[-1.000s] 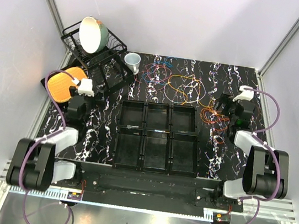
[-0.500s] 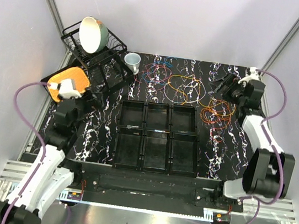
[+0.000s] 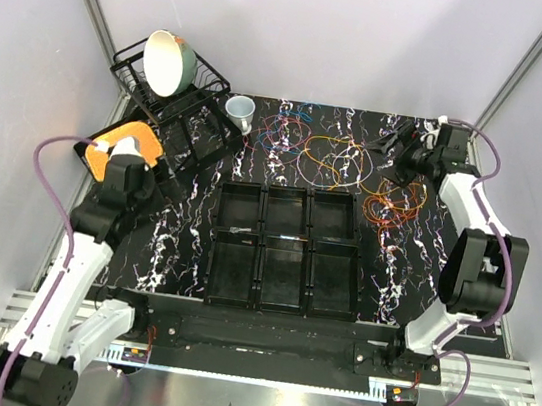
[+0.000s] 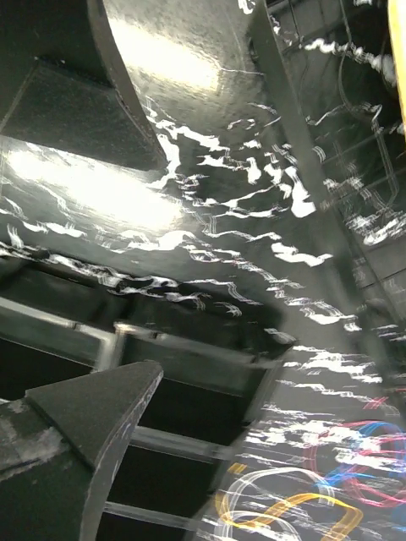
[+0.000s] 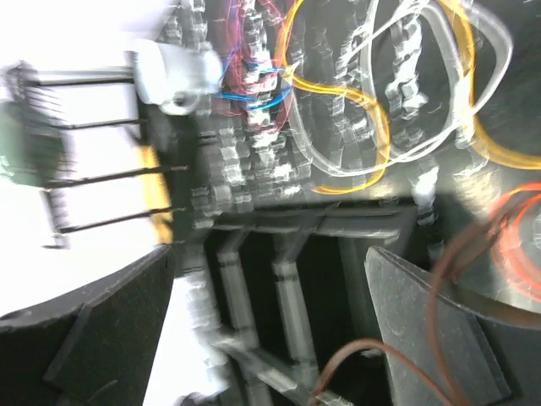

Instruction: Untangle the cables

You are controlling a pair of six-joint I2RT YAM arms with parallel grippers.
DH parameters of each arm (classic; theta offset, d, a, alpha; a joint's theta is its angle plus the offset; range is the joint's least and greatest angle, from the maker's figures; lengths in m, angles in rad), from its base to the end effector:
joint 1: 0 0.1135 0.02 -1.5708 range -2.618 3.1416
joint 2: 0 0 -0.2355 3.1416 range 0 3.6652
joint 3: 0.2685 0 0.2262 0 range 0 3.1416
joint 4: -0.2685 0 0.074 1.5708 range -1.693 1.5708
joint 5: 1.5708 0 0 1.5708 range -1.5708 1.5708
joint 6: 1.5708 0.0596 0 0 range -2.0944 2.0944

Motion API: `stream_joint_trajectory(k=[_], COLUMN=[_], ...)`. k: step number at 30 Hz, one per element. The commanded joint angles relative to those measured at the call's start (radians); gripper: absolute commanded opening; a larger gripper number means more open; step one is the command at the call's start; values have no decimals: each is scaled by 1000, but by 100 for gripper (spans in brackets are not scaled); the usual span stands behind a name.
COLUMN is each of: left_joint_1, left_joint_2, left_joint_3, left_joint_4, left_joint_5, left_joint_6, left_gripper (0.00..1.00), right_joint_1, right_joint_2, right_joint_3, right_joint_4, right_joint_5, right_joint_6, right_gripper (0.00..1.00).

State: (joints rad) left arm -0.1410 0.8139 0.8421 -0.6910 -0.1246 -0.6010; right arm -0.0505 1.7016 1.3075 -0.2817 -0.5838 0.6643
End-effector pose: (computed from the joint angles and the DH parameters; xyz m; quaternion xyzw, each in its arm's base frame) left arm 0.1788 -0.0179 0.2689 -0.2311 0.8671 -0.1065 0.4282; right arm 0.3729 0.0140 0.2413 0.1854 0.8524 0.3725 0.3167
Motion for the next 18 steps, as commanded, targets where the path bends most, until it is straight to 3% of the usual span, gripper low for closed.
stream_joint_trajectory(k=[1,3,4,5,6,8,10,16,18], left_joint_1=[-5,-6,-8,-8,-6,-20,-95,-466,-537], left_joint_2=[91,116,117,119,120,113,87,134,194], left_joint_3=[103,101,86,63,60,52,35,12,-9], left_joint_4=[-145,-150,-139,-127,-122,-78,-9,353,561], left_joint_5=[99,86,62,60,77,179,261,198,180], left_joint_6=[156,201,205,199,196,187,167,37,7], left_gripper=[99,99,99,99,99,97,96,95,95], right_joint_1=[-29,-35,-44,-45,-43,-29,-26,-25,-25], right_joint_2=[-55,-135,-151,-163,-172,-178,-183,-227,-246], right_joint_3=[-20,-123,-157,-177,-153,-64,9,33,58], right_joint_4=[57,232,453,540,573,353,256,253,234], right_joint_5=[-248,-264,-269,-280,-280,-234,-228,-258,-261], right_joint_6=[320,540,617,699,677,510,474,477,462], right_gripper=[100,100,100,100,100,99,100,100,100])
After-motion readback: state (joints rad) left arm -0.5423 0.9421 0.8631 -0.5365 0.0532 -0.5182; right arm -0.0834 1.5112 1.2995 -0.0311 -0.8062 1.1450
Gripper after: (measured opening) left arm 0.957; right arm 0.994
